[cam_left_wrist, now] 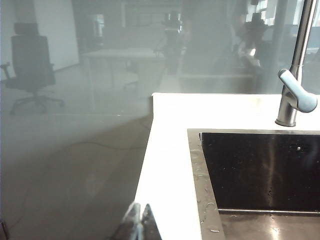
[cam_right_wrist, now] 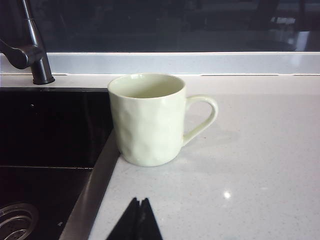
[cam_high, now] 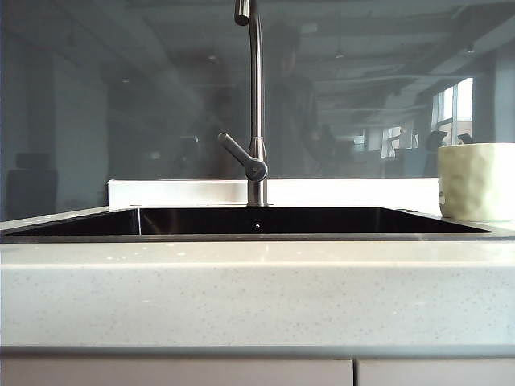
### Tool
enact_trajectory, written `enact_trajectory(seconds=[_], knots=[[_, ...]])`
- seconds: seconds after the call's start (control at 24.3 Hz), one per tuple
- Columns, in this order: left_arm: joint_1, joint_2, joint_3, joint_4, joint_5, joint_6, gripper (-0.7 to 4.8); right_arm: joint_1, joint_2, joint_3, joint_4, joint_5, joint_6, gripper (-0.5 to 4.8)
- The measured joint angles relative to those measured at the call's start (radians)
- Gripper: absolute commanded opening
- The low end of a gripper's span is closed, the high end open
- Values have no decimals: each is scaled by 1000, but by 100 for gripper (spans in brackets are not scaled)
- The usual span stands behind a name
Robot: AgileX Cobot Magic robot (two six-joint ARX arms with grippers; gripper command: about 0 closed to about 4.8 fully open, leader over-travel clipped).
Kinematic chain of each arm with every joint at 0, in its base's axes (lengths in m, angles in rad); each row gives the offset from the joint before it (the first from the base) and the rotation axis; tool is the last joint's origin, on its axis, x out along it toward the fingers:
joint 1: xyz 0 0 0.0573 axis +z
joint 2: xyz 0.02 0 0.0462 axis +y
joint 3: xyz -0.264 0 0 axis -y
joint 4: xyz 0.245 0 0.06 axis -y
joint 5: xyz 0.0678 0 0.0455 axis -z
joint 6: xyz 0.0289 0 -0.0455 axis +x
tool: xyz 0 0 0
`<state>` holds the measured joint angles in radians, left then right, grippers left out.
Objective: Pick up the mug next to the sink, go to the faucet to get some water, pour the water into the sink, and finally put the mug back to its place.
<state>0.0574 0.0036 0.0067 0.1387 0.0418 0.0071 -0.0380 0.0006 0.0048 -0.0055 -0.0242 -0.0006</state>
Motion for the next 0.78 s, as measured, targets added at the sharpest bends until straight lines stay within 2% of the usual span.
enact_trajectory(seconds=[0.37,0.62,0.7,0.78], knots=[[0,0,0,0,0,0,-5,0,0,0,0,-1,0,-5],[0,0,0,0,0,0,-5,0,0,0,70,-37,151,-6],[0,0,0,1,0,0,-5,0,0,14,134,-22,178,-6],[0,0,0,1,0,0,-5,0,23,90,153,66,179,-5]])
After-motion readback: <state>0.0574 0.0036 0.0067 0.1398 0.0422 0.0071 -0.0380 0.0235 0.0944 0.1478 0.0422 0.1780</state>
